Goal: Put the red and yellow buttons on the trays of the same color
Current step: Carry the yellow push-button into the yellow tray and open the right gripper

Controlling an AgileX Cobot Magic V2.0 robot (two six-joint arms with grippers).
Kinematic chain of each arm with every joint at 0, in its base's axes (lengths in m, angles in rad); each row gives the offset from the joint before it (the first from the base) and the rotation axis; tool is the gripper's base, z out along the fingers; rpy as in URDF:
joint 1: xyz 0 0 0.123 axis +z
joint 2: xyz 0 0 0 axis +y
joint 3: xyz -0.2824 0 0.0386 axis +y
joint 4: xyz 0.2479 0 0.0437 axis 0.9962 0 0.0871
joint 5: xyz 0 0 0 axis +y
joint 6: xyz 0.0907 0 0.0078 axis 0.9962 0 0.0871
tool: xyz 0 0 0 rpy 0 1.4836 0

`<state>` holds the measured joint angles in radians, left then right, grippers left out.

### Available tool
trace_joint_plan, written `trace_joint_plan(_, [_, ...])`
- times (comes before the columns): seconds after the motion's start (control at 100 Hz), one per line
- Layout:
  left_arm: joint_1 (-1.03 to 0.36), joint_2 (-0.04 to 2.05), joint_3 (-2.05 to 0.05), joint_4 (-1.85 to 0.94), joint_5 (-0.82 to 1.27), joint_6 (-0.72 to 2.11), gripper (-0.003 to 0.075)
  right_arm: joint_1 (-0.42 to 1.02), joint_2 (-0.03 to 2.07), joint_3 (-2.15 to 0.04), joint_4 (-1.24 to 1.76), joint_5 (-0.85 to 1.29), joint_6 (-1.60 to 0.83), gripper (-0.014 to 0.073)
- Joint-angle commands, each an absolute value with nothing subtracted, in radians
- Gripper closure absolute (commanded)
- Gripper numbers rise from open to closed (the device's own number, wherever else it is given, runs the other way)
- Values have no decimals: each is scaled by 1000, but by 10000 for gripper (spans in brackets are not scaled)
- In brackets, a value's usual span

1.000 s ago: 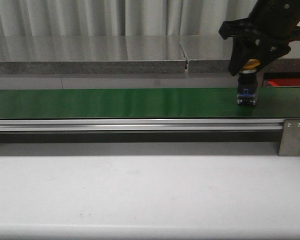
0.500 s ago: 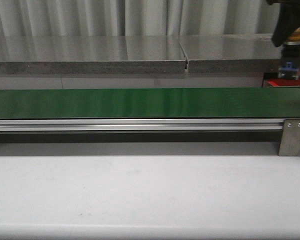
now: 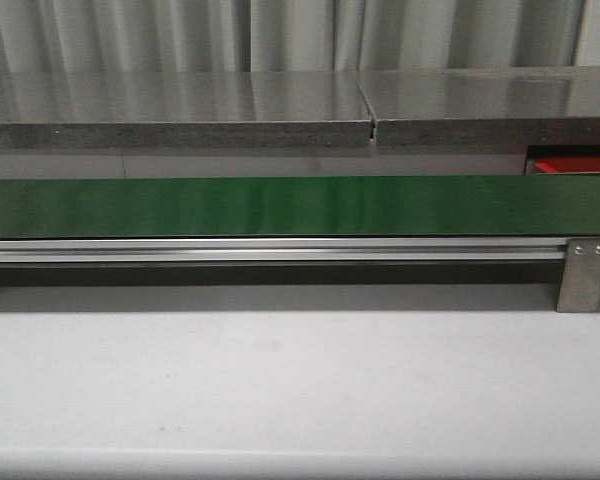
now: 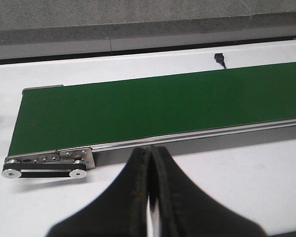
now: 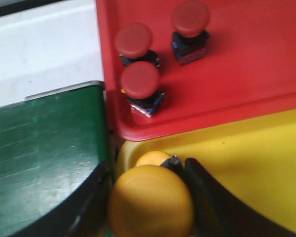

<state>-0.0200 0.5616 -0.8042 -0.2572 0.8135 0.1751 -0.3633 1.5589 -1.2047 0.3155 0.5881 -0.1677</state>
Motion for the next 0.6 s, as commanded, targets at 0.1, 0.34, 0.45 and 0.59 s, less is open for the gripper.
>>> trace_joint_plan(0.1, [-25,563,-830,-274,740,172,741,-456,1512,-1140,367,389,-164,431])
trace_joint_plan(0.34, [-25,563,-830,-274,740,172,741,-489,1557,-1098,419,296,-164,431])
trace_joint_plan(0.45, [-25,563,-830,-274,740,172,741,-489,1608,-1098,431,286,-165,431])
trace_joint_plan(0.59, [-25,563,-830,-274,740,172,741,-489,1673,-1098,445,261,-165,431])
